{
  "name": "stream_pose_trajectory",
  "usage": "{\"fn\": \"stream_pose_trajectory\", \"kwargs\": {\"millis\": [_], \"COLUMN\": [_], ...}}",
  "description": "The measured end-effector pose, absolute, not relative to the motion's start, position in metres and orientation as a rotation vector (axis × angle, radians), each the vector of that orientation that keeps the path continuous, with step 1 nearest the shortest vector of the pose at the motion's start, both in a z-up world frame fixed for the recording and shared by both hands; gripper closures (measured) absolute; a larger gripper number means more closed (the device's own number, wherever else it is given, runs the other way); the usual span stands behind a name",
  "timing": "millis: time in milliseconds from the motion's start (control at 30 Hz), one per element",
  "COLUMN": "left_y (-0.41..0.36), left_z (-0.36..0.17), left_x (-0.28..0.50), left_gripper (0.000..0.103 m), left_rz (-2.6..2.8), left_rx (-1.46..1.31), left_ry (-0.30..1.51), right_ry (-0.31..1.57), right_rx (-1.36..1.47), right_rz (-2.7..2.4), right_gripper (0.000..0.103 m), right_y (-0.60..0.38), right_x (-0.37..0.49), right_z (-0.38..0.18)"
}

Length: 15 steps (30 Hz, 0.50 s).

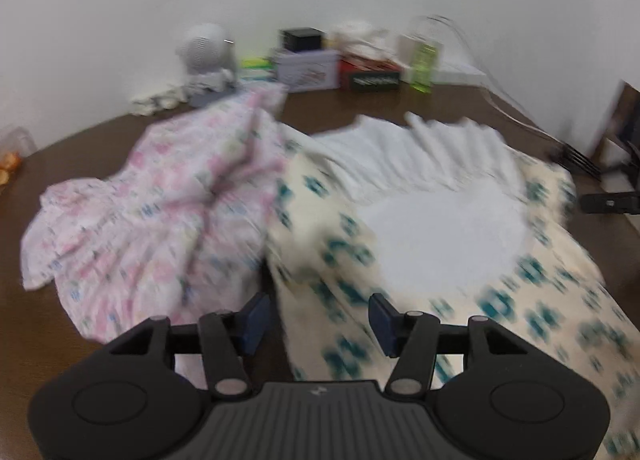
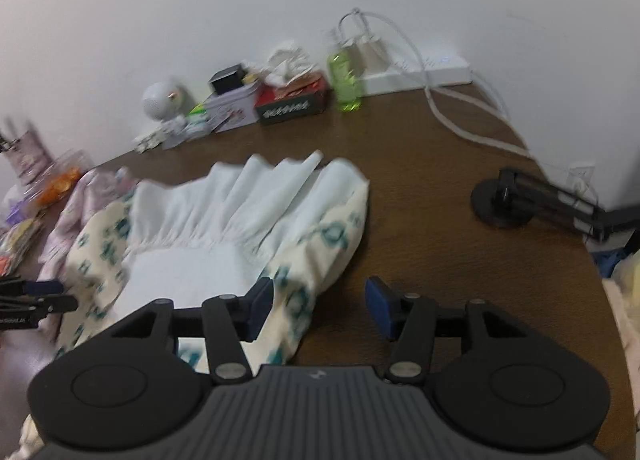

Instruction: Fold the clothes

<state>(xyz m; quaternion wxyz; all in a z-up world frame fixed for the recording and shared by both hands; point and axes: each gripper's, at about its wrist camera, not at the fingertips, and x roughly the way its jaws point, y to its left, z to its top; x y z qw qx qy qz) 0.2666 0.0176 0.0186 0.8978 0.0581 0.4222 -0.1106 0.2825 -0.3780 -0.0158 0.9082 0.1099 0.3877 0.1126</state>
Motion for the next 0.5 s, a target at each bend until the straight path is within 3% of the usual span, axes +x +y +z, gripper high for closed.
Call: {"fn": "stream_pose_trajectory", "kwargs": {"millis": [200, 300, 500], "left_y": [0.006, 0.003, -0.005], "left_z": [0.008, 0.002, -0.005], "left_x": [0.205, 0.180, 0.175], "left_gripper": [0.053, 0.066, 0.080], "left_rz": [-0.325, -0.347, -0.299], "left_rx": [0.242, 0.282, 0.276], "left_ry": [0.933, 0.941, 0.920], "right_ry": [0.877, 0.884, 0.875], "right_rx": [0.136, 0.107, 0.102], "right_rz": [0.328, 0.371, 0.349], "right_gripper": [0.050, 0.050, 0.065], "right_y": [-0.358, -0.349, -0.341], "right_x": [0.213, 0.180, 0.160], "right_z": [-0.026, -0.028, -0.036]}}
